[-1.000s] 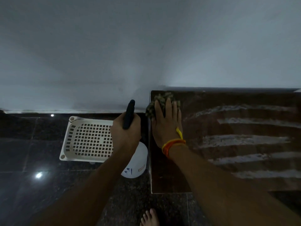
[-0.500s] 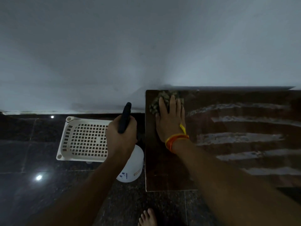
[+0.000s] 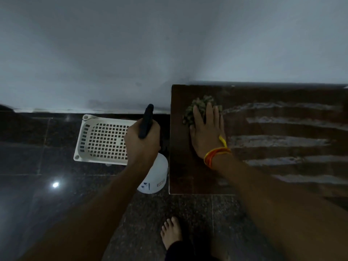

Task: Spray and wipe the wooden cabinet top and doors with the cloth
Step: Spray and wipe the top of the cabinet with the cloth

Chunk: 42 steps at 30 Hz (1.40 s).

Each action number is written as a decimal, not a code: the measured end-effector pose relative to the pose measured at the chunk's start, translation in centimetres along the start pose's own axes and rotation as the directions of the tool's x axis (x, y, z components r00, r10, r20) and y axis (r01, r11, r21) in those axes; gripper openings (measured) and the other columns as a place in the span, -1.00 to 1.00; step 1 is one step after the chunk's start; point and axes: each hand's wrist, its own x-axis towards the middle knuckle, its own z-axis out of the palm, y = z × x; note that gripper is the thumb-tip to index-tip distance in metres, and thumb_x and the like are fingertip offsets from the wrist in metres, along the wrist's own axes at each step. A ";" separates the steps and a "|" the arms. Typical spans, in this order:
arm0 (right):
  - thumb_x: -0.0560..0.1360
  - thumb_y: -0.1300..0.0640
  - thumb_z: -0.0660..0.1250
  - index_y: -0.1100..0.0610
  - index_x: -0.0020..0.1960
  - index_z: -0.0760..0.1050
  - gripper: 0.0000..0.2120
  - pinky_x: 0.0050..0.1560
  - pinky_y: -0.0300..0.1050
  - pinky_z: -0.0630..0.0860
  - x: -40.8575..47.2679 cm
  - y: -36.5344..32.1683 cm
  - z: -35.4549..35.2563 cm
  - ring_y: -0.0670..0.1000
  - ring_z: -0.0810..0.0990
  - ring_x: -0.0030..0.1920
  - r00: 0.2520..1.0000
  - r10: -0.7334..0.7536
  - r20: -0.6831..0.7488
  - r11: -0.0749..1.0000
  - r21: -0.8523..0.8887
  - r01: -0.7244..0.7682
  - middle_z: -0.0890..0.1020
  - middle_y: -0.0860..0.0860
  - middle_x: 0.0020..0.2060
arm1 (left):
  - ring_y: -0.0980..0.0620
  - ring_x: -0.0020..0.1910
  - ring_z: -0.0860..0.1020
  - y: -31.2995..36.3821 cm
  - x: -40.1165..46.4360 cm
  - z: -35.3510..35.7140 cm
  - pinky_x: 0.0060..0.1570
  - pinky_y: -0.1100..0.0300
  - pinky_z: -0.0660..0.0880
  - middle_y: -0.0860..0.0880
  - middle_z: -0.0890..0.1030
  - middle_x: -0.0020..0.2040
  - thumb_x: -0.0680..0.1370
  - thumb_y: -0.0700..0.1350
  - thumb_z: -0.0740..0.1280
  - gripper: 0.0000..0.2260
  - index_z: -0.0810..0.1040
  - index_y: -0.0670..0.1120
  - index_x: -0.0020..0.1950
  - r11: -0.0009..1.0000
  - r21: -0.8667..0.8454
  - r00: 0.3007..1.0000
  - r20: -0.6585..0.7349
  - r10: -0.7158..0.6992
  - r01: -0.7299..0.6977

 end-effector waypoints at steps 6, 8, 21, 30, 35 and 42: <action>0.60 -0.03 0.07 0.02 0.53 0.04 -0.46 0.48 0.18 -0.08 -7.0 -1.2 1.4 0.28 -0.02 0.50 0.999 0.005 0.037 1.000 -0.010 -0.005 0.05 0.22 0.52 | -0.07 -0.44 0.52 0.2 -2.1 -0.1 -0.41 0.13 0.53 -0.31 0.60 -0.22 0.59 -0.15 0.30 -0.84 0.56 -0.20 -0.14 1.000 0.001 1.000 -0.017 -0.011 0.011; 0.57 -0.06 -0.01 0.03 0.52 0.08 -0.47 0.46 0.19 -0.02 -9.2 -1.7 1.8 0.30 0.05 0.49 0.999 0.005 0.047 1.000 -0.019 -0.004 0.11 0.23 0.50 | -0.05 -0.44 0.51 0.1 -3.0 -0.3 -0.47 0.22 0.51 -0.25 0.58 -0.28 0.59 -0.15 0.30 -0.84 0.56 -0.20 -0.13 1.000 0.003 1.000 -0.021 -0.010 0.010; 0.46 -0.01 0.33 0.00 0.49 0.16 -0.35 0.42 0.24 0.12 -15.3 -1.6 2.9 0.28 0.19 0.46 0.995 -0.053 0.083 0.998 -0.019 0.055 0.21 0.21 0.48 | -0.16 -0.37 0.51 -1.2 -8.1 -1.9 -0.39 0.05 0.50 -0.34 0.55 -0.27 0.58 -0.17 0.31 -0.85 0.53 -0.13 -0.19 0.999 0.027 0.999 -0.032 0.038 -0.037; 0.61 -0.05 0.03 -0.05 0.53 -0.06 -0.46 0.49 0.17 -0.10 -14.8 2.6 1.7 0.26 -0.05 0.51 0.990 -0.075 0.116 0.997 -0.028 0.079 -0.02 0.18 0.53 | -0.13 -0.42 0.51 -0.6 -9.6 1.5 -0.42 0.10 0.50 -0.40 0.57 -0.26 0.57 -0.18 0.29 -0.82 0.55 -0.25 -0.17 0.997 -0.071 1.000 0.030 0.005 -0.003; 0.62 -0.05 0.03 -0.06 0.54 -0.15 -0.43 0.50 0.18 -0.15 -11.7 3.2 0.8 0.24 -0.20 0.51 0.994 -0.054 0.094 0.999 -0.002 0.054 -0.16 0.15 0.53 | -0.10 -0.43 0.51 -0.4 -10.1 2.9 -0.51 0.21 0.47 -0.26 0.54 -0.34 0.58 -0.15 0.30 -0.83 0.53 -0.19 -0.19 0.998 -0.068 0.999 0.040 -0.001 0.004; 0.60 -0.04 0.11 -0.04 0.54 -0.07 -0.41 0.47 0.23 0.05 -16.6 4.5 1.7 0.27 -0.04 0.51 0.994 0.024 0.109 1.000 -0.004 -0.024 -0.02 0.18 0.53 | -0.08 -0.46 0.49 0.5 -10.5 4.0 -0.51 0.21 0.46 -0.20 0.51 -0.38 0.57 -0.18 0.30 -0.83 0.53 -0.18 -0.20 0.998 -0.065 1.000 0.029 0.013 -0.011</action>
